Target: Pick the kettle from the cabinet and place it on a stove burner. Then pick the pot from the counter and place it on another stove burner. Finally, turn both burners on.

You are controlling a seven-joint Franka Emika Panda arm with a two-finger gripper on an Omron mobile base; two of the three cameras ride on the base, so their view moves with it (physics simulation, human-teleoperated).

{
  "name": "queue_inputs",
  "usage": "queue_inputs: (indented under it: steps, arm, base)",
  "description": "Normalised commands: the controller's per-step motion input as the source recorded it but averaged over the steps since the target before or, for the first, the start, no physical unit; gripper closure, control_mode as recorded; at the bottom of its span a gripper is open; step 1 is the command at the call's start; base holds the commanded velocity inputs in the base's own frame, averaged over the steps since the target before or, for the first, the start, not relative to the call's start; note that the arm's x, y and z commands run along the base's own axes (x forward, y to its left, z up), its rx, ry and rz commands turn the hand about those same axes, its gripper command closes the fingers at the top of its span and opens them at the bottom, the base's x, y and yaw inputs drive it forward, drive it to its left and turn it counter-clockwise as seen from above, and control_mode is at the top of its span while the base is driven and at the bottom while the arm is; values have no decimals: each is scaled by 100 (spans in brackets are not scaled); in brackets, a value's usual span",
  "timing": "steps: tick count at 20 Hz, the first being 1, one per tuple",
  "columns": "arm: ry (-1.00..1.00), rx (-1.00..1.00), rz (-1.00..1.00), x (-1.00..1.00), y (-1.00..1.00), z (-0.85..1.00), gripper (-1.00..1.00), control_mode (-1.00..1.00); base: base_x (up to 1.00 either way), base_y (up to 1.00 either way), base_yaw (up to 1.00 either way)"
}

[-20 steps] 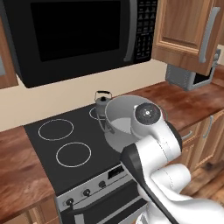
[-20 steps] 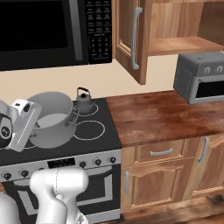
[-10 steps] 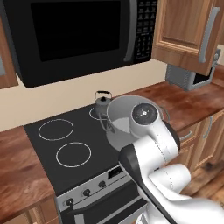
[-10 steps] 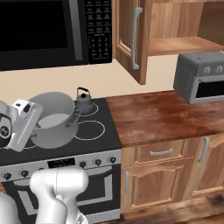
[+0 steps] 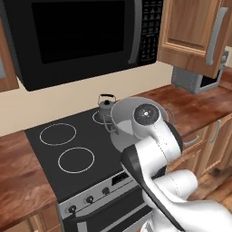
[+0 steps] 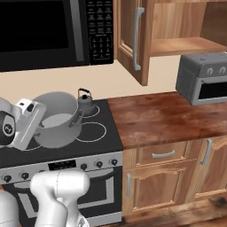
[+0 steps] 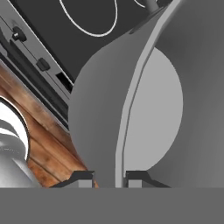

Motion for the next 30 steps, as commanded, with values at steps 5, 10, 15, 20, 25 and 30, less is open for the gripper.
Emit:
queue_inputs:
  steps: [5, 10, 15, 20, 25, 30]
  arm:
    - [0, 0, 0, 31, 0, 0, 100, -100]
    - [0, 0, 0, 27, 0, 0, 100, -100]
    - [0, 0, -1, 23, 0, 0, 100, -100]
    - [0, 0, -3, 18, 0, 0, 100, -100]
    - [0, 0, -4, 22, 0, 0, 100, -100]
    - [0, 0, -4, 29, 0, -3, 100, -100]
  base:
    - [0, 0, 0]
    - [0, 0, 0]
    - [0, 0, 0]
    - [0, 0, 0]
    - [0, 0, 0]
    - [0, 0, 0]
